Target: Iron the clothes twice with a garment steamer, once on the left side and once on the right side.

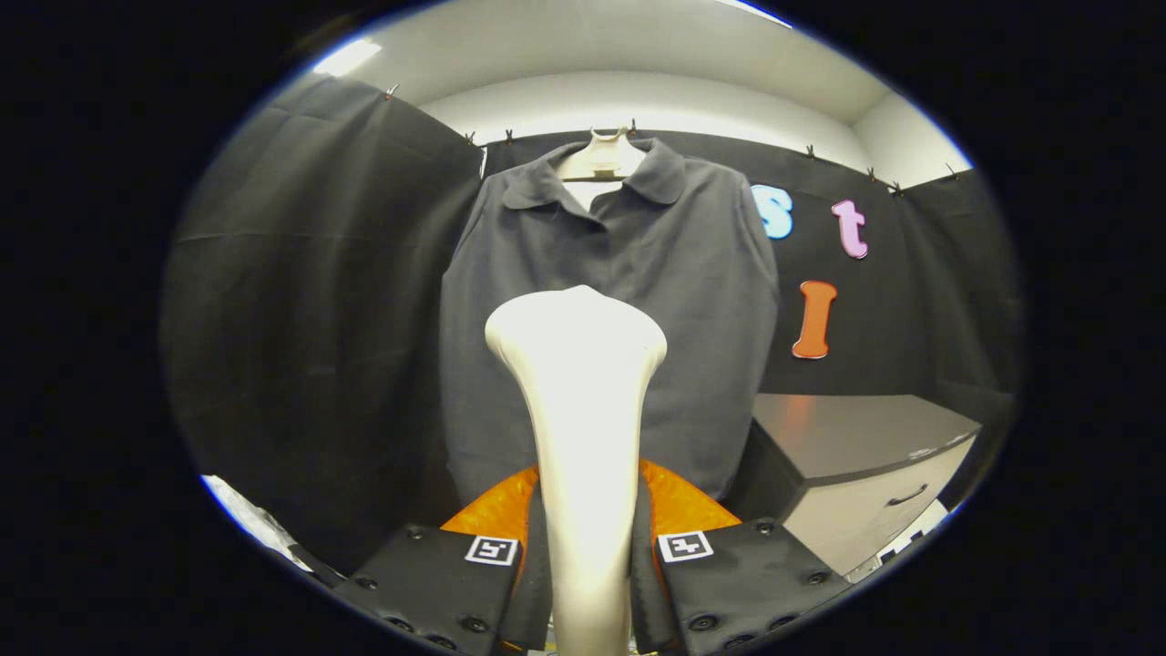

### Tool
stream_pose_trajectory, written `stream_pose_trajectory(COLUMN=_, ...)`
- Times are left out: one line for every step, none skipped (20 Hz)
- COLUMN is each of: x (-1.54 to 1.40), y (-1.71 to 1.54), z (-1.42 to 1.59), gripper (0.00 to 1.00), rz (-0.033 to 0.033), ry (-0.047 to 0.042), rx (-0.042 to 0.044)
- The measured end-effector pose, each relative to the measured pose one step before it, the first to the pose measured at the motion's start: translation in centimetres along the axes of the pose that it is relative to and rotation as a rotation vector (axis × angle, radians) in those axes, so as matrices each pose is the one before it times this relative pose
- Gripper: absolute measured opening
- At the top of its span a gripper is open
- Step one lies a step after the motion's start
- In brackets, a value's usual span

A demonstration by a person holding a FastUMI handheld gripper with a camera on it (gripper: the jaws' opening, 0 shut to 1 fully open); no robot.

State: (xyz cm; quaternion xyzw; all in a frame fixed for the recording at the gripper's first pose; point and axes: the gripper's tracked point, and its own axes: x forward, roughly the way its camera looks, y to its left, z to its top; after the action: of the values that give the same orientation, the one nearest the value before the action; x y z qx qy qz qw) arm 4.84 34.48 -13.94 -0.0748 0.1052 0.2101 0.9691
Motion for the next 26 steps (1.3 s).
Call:
stream_pose_trajectory(x=-0.389, y=-0.865, z=0.562, gripper=0.42, rz=-0.01264, ry=-0.01356, rx=0.00518)
stream_pose_trajectory(x=-0.514, y=-0.807, z=0.594, gripper=0.42, rz=-0.01379, ry=-0.01317, rx=0.00773)
stream_pose_trajectory(x=-0.769, y=-1.024, z=0.777, gripper=0.42, rz=-0.01534, ry=-0.0151, rx=0.01142)
stream_pose_trajectory(x=-0.571, y=-0.813, z=0.613, gripper=0.42, rz=-0.0107, ry=-0.01459, rx=0.01725)
stream_pose_trajectory(x=-0.784, y=-0.561, z=0.303, gripper=0.42, rz=-0.0124, ry=-0.00619, rx=0.00934)
stream_pose_trajectory(x=-0.544, y=-0.597, z=0.253, gripper=0.42, rz=-0.02012, ry=-0.00503, rx=-0.00221)
stream_pose_trajectory(x=-0.619, y=-0.744, z=0.362, gripper=0.42, rz=-0.01971, ry=-0.01229, rx=-0.00713)
stream_pose_trajectory(x=-0.526, y=-0.708, z=0.644, gripper=0.42, rz=-0.01487, ry=-0.0197, rx=-0.00532)
stream_pose_trajectory(x=-0.294, y=-0.603, z=0.606, gripper=0.42, rz=-0.01095, ry=-0.01402, rx=-0.00268)
stream_pose_trajectory(x=-0.087, y=0.17, z=0.601, gripper=0.42, rz=-0.0064, ry=-0.00651, rx=0.00174)
stream_pose_trajectory(x=-0.183, y=0.019, z=0.568, gripper=0.42, rz=-0.00183, ry=0.00038, rx=0.00539)
stream_pose_trajectory(x=-0.314, y=-0.191, z=0.439, gripper=0.42, rz=-0.00021, ry=-0.00319, rx=0.0054)
stream_pose_trajectory(x=-0.209, y=-0.425, z=0.179, gripper=0.42, rz=-0.00412, ry=-0.00875, rx=0.00473)
stream_pose_trajectory(x=-0.091, y=-0.165, z=0.027, gripper=0.42, rz=-0.00031, ry=-0.00118, rx=-0.00521)
stream_pose_trajectory(x=-0.25, y=-0.386, z=-0.097, gripper=0.42, rz=-0.00178, ry=-0.00189, rx=-0.01054)
stream_pose_trajectory(x=-0.135, y=-0.233, z=-0.001, gripper=0.42, rz=0.00065, ry=-0.00466, rx=-0.00762)
stream_pose_trajectory(x=-0.144, y=-0.181, z=0.015, gripper=0.42, rz=0.00448, ry=-0.00161, rx=-0.00037)
stream_pose_trajectory(x=-0.109, y=-0.253, z=0.048, gripper=0.42, rz=-0.001, ry=0.00014, rx=0.00533)
stream_pose_trajectory(x=-0.055, y=-0.248, z=0.23, gripper=0.42, rz=-0.0036, ry=-0.00366, rx=0.00487)
stream_pose_trajectory(x=-0.022, y=-0.327, z=0.167, gripper=0.42, rz=-0.00642, ry=-0.00784, rx=0.00289)
stream_pose_trajectory(x=0.024, y=-0.261, z=0.196, gripper=0.42, rz=-0.00932, ry=-0.00936, rx=0.0006)
stream_pose_trajectory(x=0.308, y=-0.244, z=0.063, gripper=0.42, rz=-0.00895, ry=-0.00694, rx=0.00086)
stream_pose_trajectory(x=0.45, y=-0.168, z=0.086, gripper=0.42, rz=-0.00634, ry=-0.00661, rx=0.00777)
stream_pose_trajectory(x=0.373, y=-0.046, z=0.238, gripper=0.42, rz=-0.00246, ry=-0.00829, rx=0.01375)
stream_pose_trajectory(x=0.291, y=-0.126, z=0.107, gripper=0.42, rz=-0.00314, ry=-0.00764, rx=0.01514)
stream_pose_trajectory(x=0.104, y=0.095, z=0.146, gripper=0.42, rz=0.00126, ry=-0.00075, rx=0.00515)
